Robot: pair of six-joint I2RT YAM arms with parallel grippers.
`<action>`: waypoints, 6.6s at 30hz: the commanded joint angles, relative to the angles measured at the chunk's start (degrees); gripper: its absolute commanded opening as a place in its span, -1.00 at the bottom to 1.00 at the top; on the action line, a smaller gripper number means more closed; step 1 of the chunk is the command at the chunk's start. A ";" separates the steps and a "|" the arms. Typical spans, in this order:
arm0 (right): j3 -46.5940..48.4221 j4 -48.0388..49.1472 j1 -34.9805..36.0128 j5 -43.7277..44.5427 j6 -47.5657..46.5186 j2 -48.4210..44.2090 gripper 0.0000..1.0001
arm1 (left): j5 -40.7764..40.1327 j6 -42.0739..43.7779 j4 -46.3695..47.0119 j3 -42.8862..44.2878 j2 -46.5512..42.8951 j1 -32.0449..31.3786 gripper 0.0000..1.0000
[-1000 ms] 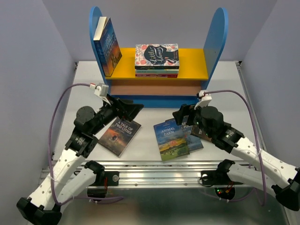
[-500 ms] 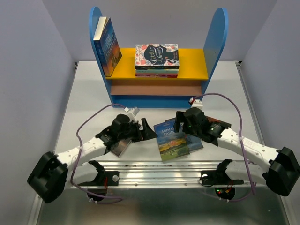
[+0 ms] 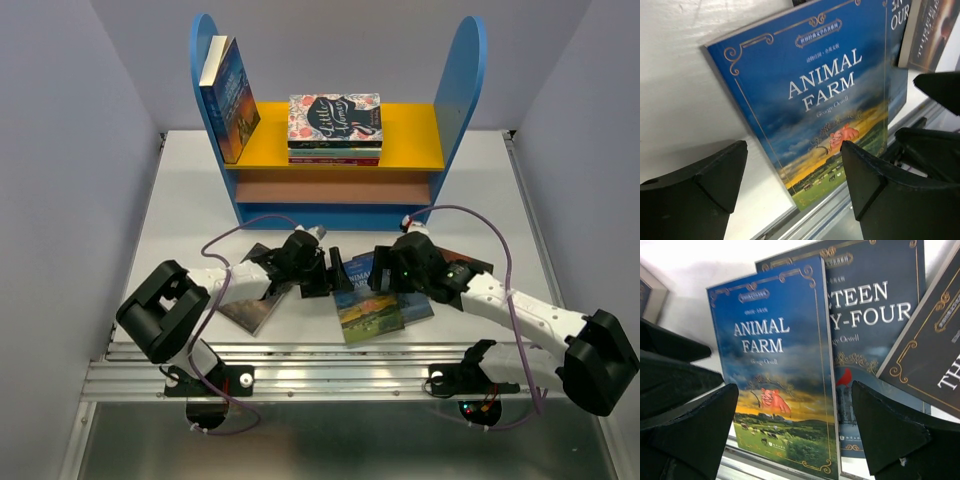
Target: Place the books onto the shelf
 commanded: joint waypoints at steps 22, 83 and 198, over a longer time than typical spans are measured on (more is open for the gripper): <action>-1.10 7.80 -2.47 -21.12 -0.60 2.91 0.48 | -7.29 -1.43 -4.65 6.38 9.81 -3.78 -0.14; 17.26 20.28 -2.47 -28.22 -10.45 -20.65 -0.99 | -4.07 13.08 0.70 0.06 -52.16 10.62 0.98; 9.45 23.36 -2.47 -5.82 -21.96 -14.68 1.00 | -39.99 63.70 21.28 35.56 -11.46 20.82 -1.00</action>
